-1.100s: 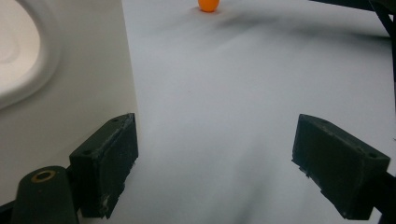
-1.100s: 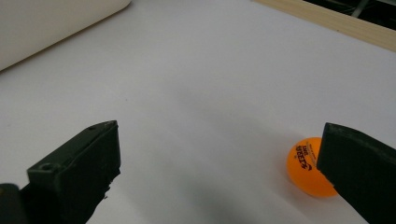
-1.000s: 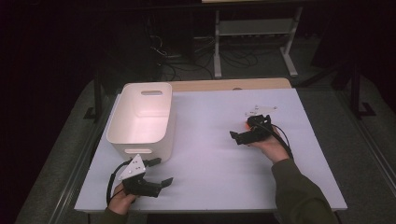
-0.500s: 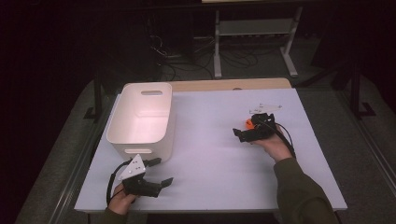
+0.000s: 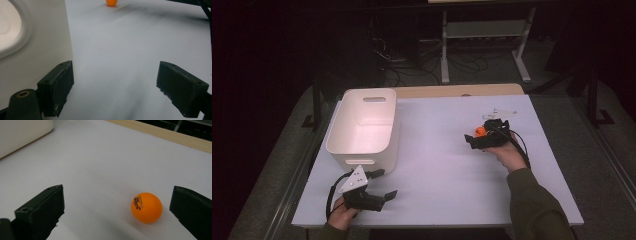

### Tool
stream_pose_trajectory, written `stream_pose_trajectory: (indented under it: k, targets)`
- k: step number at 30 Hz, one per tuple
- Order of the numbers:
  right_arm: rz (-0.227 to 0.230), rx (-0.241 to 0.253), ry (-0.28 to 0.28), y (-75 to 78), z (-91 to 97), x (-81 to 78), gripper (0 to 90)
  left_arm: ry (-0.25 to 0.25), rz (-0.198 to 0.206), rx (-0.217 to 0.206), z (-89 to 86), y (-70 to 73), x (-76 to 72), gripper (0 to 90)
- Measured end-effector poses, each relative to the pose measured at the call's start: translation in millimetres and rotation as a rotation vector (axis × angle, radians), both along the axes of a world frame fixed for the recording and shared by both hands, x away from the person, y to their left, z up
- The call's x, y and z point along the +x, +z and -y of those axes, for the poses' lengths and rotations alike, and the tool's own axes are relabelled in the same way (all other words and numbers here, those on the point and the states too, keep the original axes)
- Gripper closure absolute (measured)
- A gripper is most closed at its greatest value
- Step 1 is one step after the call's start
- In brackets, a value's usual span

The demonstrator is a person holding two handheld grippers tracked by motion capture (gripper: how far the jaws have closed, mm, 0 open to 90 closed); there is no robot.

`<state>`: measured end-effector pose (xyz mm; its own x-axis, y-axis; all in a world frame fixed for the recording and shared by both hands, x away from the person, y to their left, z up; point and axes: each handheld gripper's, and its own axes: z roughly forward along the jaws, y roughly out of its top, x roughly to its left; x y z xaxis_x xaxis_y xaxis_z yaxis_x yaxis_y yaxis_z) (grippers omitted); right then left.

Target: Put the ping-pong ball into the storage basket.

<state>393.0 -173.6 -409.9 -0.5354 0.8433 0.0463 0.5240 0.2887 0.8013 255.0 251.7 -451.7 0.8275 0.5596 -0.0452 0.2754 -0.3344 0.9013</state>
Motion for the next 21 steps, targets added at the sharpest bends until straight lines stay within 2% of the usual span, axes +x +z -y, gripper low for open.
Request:
stream_pose_trajectory:
  k: [7,16,21]
  targets:
    - [0.002,0.002,-0.015,-1.1,2.5,4.2,0.0,0.002,0.0,0.0,0.0,0.0,0.0,14.1]
    - [-0.003,-0.021,-0.031,-2.3,0.8,16.2,0.0,0.001,0.002,-0.003,-0.1,0.0,-0.2,14.1]
    - [-0.001,-0.006,-0.054,-2.3,5.4,21.5,0.0,0.001,0.001,-0.001,0.0,0.0,-0.1,14.1]
